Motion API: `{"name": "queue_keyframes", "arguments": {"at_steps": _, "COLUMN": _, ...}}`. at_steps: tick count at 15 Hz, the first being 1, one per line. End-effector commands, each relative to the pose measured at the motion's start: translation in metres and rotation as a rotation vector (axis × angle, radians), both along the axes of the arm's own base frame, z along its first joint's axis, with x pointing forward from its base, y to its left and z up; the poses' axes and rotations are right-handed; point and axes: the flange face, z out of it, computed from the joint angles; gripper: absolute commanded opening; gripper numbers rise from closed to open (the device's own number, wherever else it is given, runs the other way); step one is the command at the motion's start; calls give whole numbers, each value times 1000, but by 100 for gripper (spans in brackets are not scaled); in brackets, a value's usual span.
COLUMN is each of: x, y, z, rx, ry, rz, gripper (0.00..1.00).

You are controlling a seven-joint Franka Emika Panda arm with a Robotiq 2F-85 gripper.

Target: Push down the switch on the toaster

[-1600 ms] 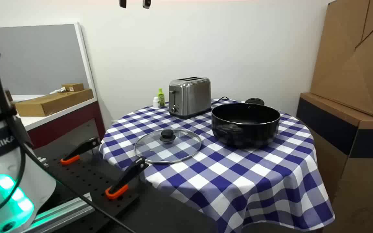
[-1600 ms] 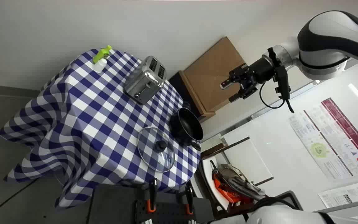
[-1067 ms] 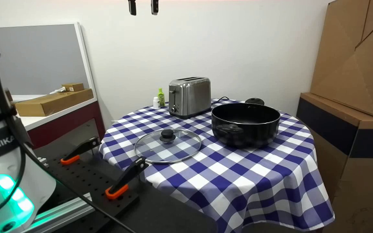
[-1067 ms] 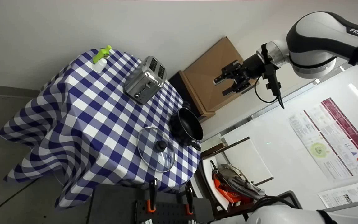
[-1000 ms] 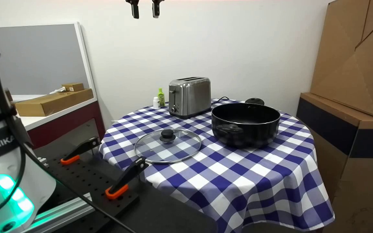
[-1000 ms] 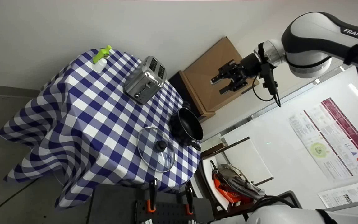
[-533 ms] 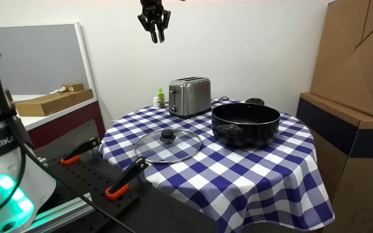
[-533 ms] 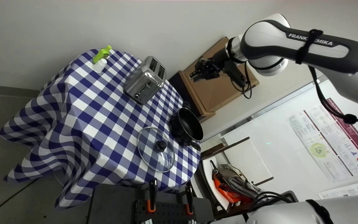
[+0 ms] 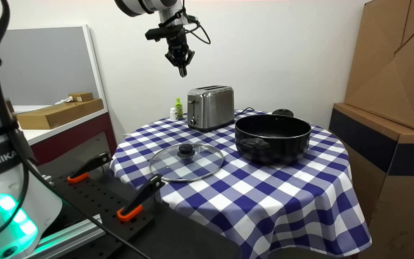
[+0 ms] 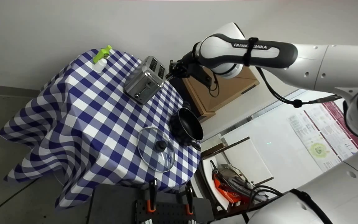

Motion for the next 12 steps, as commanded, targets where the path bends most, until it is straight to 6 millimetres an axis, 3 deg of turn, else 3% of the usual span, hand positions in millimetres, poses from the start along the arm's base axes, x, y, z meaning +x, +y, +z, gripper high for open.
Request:
{"name": "queue_keyframes", "arguments": {"at_steps": 1, "x": 29, "y": 11, "z": -27, "rx": -8, "ry": -5, "rz": -2, "gripper": 0}}
{"name": "queue_keyframes", "arguments": {"at_steps": 12, "x": 64, "y": 12, "z": -94, "rx": -41, "ry": 19, "rz": 0, "gripper": 0}}
